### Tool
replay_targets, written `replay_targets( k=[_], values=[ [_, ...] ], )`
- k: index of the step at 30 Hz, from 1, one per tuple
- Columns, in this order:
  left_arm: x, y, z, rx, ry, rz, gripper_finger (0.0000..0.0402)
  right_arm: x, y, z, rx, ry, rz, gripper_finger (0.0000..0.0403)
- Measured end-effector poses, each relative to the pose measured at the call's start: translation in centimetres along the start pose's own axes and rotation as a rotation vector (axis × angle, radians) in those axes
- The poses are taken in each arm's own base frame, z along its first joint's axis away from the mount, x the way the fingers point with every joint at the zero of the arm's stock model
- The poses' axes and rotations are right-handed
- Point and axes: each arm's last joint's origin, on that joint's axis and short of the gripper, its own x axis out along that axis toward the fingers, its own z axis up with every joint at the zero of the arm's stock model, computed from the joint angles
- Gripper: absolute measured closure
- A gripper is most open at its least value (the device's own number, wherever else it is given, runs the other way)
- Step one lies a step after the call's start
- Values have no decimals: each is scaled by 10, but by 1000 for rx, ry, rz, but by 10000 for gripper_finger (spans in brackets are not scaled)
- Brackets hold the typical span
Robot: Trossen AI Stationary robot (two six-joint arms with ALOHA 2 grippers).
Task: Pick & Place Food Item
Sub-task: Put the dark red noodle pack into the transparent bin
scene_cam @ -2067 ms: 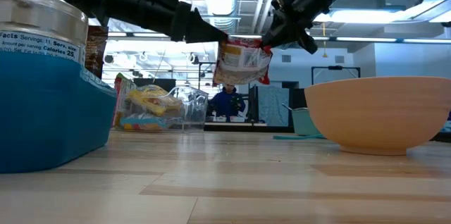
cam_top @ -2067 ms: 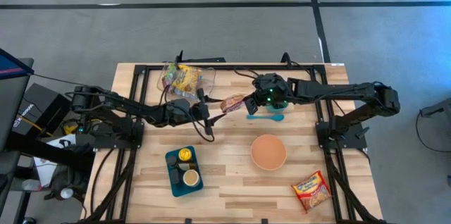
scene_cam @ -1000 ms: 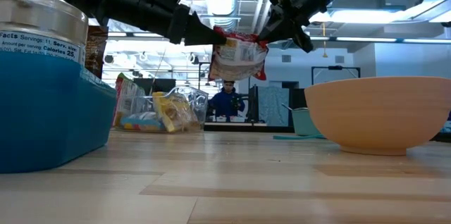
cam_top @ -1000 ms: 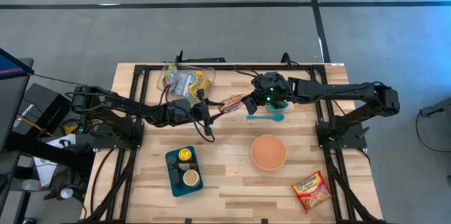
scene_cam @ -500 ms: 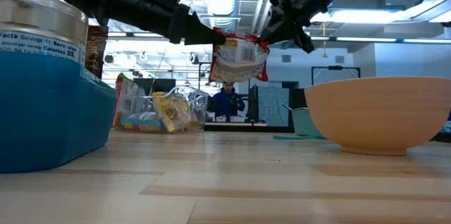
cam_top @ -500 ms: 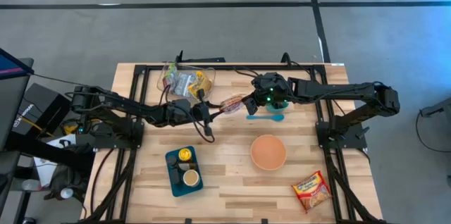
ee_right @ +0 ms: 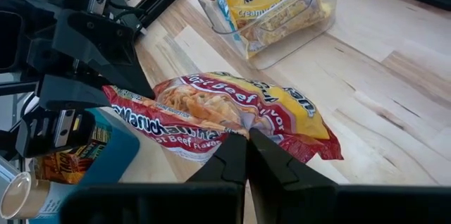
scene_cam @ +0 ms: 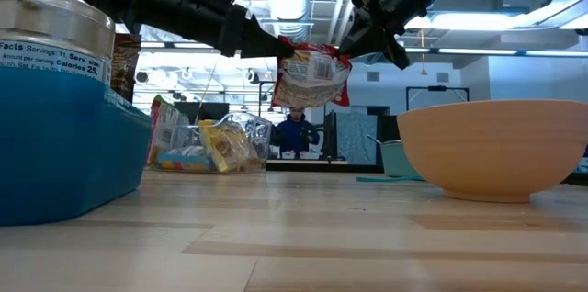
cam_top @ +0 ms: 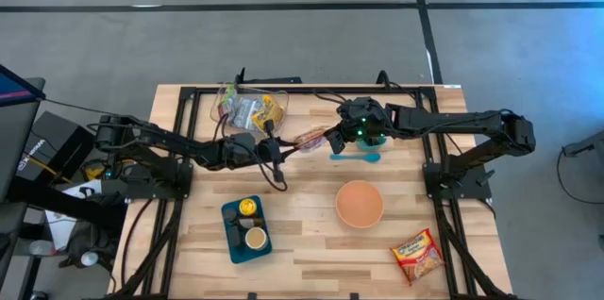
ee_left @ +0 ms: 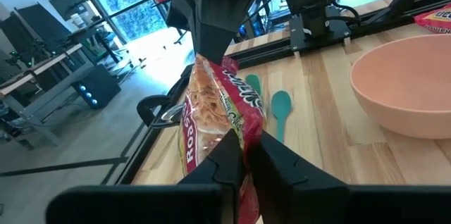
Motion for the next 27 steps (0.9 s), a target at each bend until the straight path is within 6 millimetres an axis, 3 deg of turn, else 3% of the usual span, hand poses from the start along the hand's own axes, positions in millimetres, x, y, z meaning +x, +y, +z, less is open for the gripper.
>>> replay_targets(
  k=[15,27],
  values=[
    [0,1,-1,0,18,45,388,-3,-1,-1,-44,10,-7,286],
    [0,4,0,-3,34,112,389,-26,1,-2,-124,18,-7,260]
  ],
)
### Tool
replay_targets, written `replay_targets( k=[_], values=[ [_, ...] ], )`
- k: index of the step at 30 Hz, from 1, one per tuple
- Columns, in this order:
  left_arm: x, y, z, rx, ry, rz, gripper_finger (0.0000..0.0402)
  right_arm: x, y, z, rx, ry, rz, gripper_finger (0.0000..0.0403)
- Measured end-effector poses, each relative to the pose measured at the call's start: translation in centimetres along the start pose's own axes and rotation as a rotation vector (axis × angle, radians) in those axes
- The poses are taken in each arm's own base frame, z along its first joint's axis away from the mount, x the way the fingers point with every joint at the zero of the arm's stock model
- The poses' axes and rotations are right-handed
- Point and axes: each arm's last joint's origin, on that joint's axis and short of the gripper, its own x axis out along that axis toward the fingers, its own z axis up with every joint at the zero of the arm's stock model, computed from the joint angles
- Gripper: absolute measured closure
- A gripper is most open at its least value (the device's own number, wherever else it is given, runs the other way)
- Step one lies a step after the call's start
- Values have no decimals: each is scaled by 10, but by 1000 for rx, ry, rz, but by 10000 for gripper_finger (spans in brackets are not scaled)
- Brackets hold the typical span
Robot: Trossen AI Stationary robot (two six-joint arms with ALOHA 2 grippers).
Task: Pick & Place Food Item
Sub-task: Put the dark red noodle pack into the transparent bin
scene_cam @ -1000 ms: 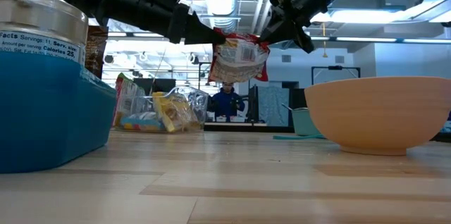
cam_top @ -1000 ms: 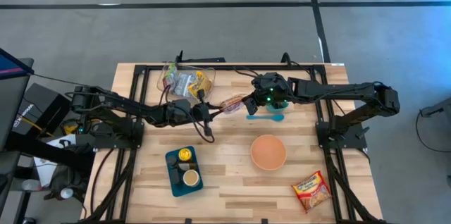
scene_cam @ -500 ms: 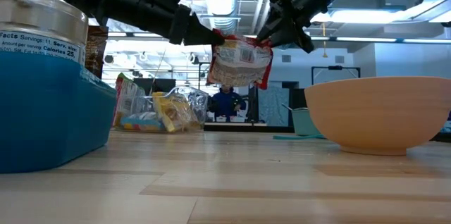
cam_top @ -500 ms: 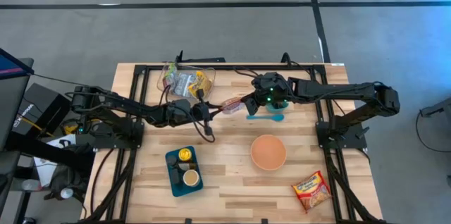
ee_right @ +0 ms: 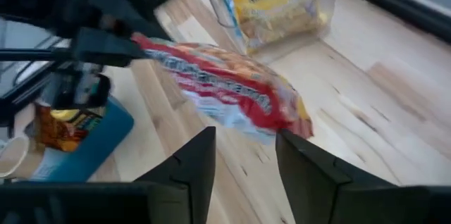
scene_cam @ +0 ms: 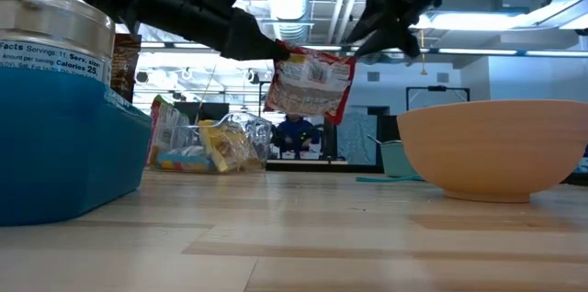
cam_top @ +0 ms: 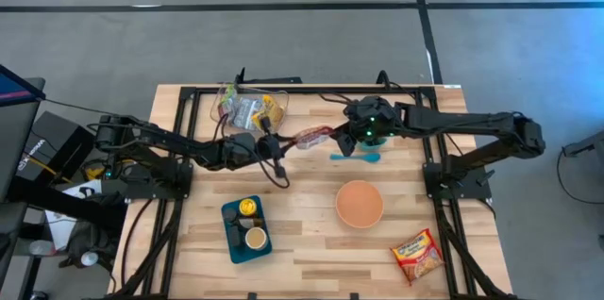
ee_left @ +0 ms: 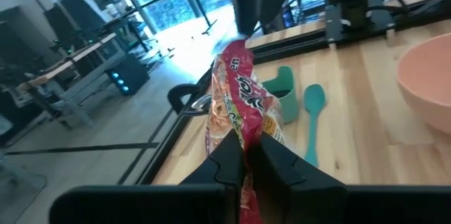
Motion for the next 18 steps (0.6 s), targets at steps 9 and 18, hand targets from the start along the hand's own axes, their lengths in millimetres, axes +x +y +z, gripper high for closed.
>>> replay_targets(
  k=[9,18],
  values=[
    [-3,6,6,-15,-4,79,392,-24,14,-5,-130,-60,-43,270],
    [-19,23,25,-66,-58,194,393,-30,33,-21,-207,-70,-117,276]
  ],
)
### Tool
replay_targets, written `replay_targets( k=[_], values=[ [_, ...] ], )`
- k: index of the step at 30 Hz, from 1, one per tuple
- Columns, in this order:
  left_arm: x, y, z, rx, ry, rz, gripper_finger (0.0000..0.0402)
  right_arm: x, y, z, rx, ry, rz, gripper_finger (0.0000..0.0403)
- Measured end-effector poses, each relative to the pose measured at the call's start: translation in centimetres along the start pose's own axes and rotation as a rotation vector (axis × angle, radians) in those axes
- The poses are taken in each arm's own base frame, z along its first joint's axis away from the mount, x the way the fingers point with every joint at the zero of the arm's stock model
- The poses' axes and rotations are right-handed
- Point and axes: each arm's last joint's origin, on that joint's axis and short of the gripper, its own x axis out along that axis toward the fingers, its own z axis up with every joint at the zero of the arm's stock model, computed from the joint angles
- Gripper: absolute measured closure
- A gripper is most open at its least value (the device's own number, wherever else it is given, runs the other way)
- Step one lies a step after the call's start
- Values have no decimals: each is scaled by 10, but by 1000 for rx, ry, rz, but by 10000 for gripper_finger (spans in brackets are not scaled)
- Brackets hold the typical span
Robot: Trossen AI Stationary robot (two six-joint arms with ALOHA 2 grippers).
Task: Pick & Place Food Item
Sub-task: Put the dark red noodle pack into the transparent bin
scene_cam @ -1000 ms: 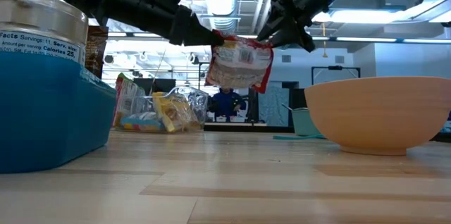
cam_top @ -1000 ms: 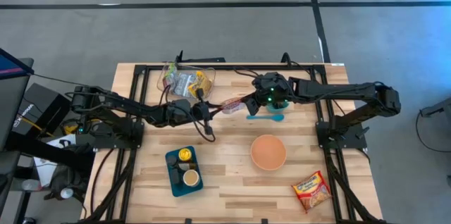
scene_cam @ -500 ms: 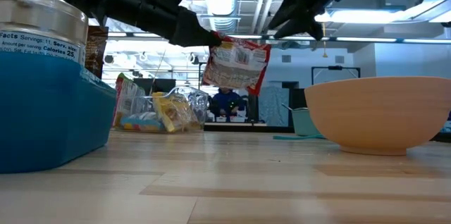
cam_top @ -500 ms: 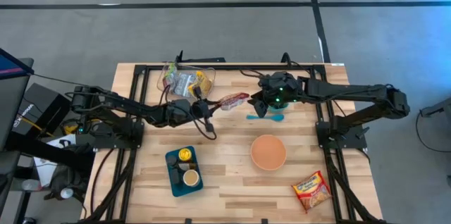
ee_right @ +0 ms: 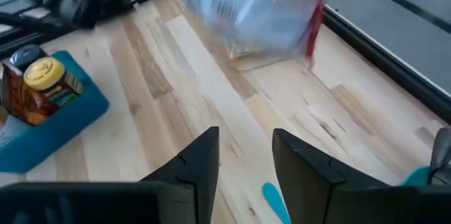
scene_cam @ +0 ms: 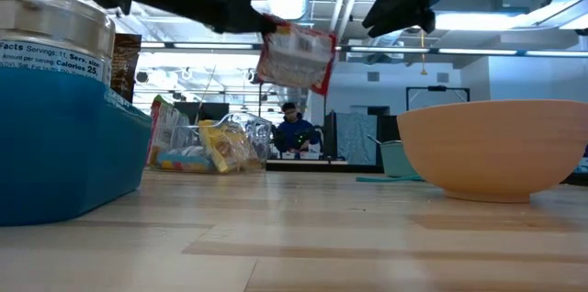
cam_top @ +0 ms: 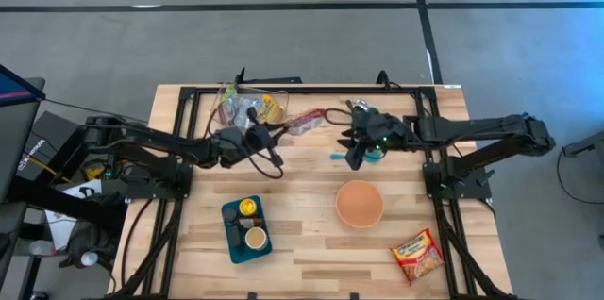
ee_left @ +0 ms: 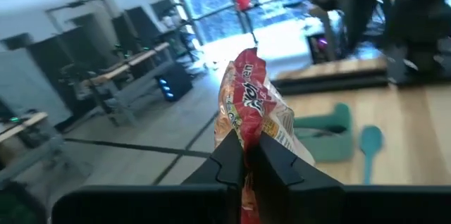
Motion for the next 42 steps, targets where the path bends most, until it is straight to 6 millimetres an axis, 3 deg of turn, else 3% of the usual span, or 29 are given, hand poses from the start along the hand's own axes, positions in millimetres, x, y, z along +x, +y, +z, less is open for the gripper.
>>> replay_targets(
  k=[12,28,42],
  values=[
    [-19,36,24,-79,-2,279,392,-9,27,-13,-64,-15,-2,276],
    [-11,58,-3,-268,167,437,395,-21,46,-26,-100,-28,-15,276],
    [-8,60,-17,-361,237,409,395,-21,47,-26,-101,-28,-13,276]
  ],
)
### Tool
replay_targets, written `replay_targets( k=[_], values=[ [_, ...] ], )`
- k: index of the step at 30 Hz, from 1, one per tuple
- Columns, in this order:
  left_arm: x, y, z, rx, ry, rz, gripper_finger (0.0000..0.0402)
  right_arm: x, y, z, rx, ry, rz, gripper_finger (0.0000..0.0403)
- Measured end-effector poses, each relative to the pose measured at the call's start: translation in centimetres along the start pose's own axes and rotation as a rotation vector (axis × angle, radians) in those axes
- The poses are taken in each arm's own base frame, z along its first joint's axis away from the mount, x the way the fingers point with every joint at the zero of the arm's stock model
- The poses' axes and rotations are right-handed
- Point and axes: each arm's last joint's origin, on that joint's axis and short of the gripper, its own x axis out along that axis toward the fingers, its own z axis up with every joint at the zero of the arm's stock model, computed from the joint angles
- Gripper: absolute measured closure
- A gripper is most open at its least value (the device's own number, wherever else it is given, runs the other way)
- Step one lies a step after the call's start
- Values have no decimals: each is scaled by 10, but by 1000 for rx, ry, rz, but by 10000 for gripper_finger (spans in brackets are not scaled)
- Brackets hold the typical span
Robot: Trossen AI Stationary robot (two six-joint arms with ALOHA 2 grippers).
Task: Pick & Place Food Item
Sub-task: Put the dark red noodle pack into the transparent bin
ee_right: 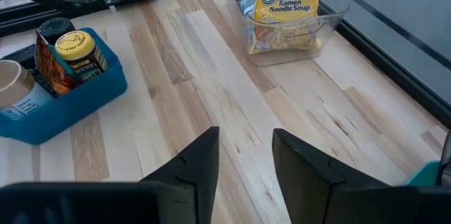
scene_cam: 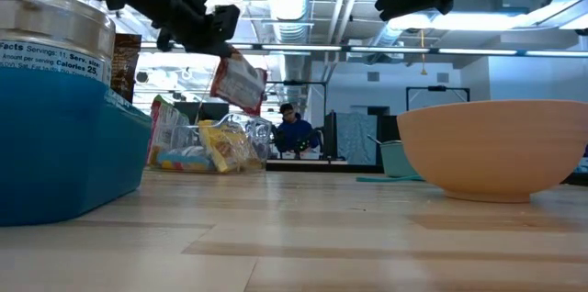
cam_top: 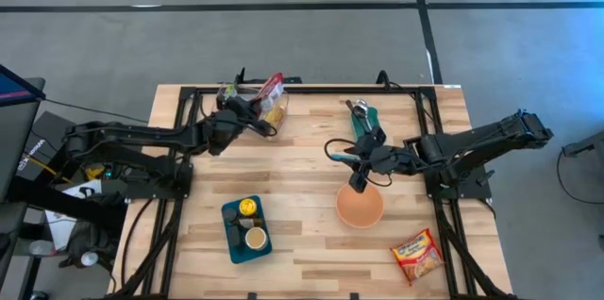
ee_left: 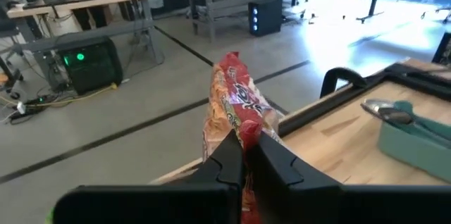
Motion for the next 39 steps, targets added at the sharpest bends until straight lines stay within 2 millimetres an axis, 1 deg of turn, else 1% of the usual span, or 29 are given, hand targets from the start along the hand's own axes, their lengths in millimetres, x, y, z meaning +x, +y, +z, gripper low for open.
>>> replay_targets(
  k=[5,10,18,23,27,35,39],
  values=[
    [6,-5,-9,4,31,7,394,0,0,0,0,0,0,276],
    [18,-7,-20,11,56,42,395,0,0,0,0,0,-1,276],
    [33,-12,-36,-9,82,68,390,3,-1,-7,-10,15,-8,276],
    [36,-15,-41,-35,89,64,394,3,-1,-6,-8,5,-22,276],
    [38,-17,-46,-81,109,49,387,3,-1,-6,-8,5,-22,276],
    [42,-20,-54,-82,130,52,392,3,-1,-6,-9,5,-22,276],
    [42,-21,-55,-85,143,15,383,3,-1,-6,-9,5,-22,276]
  ],
)
